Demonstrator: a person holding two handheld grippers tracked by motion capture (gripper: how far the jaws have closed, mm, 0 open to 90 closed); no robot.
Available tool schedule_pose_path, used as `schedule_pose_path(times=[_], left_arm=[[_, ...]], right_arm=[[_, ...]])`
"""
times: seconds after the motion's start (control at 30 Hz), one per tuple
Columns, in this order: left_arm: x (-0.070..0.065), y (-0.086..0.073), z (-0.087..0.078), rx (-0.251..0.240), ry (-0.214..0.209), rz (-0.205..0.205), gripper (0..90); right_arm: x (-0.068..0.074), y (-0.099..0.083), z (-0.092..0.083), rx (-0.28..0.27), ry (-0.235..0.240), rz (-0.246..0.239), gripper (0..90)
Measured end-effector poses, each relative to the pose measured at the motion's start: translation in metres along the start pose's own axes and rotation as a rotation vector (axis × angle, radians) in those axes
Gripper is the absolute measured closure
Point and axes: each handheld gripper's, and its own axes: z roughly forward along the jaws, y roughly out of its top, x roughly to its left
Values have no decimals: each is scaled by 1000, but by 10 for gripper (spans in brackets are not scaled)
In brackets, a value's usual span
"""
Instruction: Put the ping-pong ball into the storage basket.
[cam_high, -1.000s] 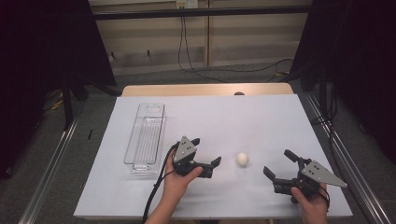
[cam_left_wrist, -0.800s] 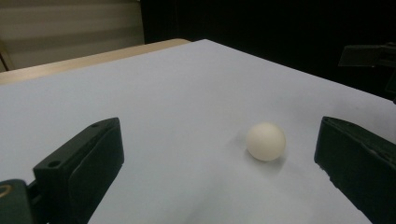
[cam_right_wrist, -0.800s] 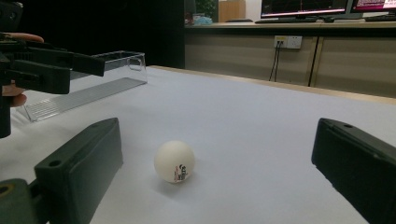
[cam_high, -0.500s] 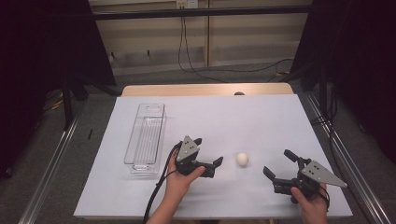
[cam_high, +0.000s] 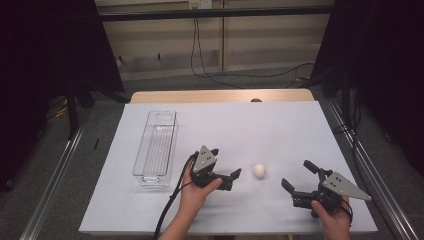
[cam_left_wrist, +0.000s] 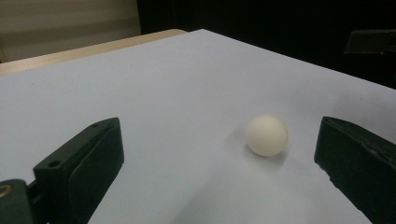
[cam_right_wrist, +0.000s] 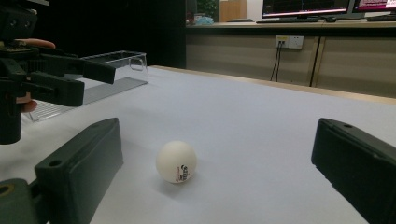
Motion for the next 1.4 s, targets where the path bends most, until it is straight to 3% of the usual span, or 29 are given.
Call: schedule_pose_path(times=[0.53,0.6,0.63,1.03,1.1,1.33,1.4], left_arm=[[-3,-1,9,26,-8,7,17],[-3,-1,10,40,-9,24,17],[-4,-2,11,31,-11,6,17],[-6,-1,16,33,-19,13,18],[-6,-1,17,46,-15,31,18],[-8,-1,22,40,-32,22,18],[-8,0,21,64,-33,36,18]], right_arm=[[0,0,0,4,1,1,17],[0,0,0,3,-1,1,18],[0,0,0,3,-1,1,18],[0,0,-1,3,2,1,19],[0,0,-1,3,3,1,19],[0,0,-1,4,0,6,19],[0,0,-1,1,-3,9,19]])
